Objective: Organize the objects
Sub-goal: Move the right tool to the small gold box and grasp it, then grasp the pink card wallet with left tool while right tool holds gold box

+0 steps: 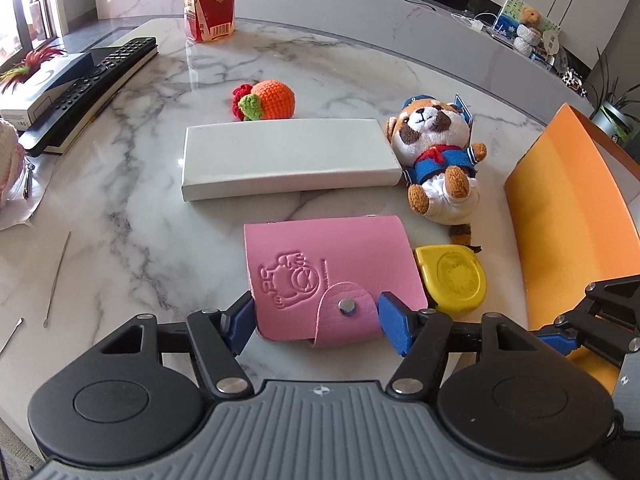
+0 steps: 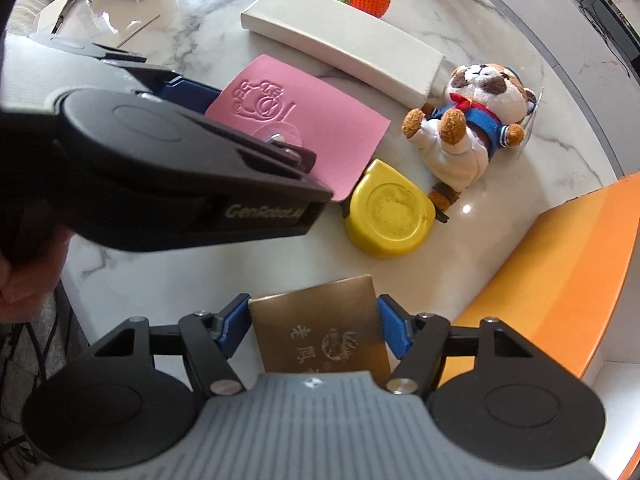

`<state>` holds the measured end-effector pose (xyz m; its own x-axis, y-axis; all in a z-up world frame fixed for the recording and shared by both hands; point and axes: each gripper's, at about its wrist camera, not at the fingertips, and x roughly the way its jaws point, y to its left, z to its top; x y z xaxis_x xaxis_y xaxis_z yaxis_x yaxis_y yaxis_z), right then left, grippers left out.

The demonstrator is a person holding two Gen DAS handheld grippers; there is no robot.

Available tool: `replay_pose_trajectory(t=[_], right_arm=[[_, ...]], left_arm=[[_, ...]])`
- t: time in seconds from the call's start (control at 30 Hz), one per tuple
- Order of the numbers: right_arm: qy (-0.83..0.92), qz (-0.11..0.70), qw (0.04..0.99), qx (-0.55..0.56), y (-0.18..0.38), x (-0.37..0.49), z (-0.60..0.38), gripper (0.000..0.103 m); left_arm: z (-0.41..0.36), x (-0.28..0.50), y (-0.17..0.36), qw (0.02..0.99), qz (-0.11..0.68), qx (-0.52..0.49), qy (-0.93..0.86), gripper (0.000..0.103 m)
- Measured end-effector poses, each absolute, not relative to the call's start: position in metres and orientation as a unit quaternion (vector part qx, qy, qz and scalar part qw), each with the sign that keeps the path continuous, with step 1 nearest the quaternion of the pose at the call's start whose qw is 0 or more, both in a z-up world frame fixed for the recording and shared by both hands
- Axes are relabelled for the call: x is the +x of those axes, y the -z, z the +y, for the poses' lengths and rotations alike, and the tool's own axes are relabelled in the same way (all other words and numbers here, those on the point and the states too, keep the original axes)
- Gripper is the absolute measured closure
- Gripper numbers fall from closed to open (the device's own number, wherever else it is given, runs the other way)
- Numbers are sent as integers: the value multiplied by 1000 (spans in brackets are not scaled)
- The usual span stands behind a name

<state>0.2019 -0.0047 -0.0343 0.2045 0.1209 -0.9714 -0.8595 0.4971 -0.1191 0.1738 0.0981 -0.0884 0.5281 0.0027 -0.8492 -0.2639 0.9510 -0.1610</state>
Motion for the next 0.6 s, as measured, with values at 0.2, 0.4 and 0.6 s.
replay_pose_trajectory(t=[0.2, 0.4, 0.6], right_arm=[[-345, 544, 710, -284, 24, 170, -23, 39], [-307, 533, 755, -229, 33, 128, -57, 39], [-282, 531, 788, -131, 53, 108, -54, 40]], left_arm=[[100, 149, 89, 858, 491, -136, -67, 26], [99, 130, 86, 853, 498, -137, -72, 26], [96, 118, 86, 850, 504, -135, -74, 25]])
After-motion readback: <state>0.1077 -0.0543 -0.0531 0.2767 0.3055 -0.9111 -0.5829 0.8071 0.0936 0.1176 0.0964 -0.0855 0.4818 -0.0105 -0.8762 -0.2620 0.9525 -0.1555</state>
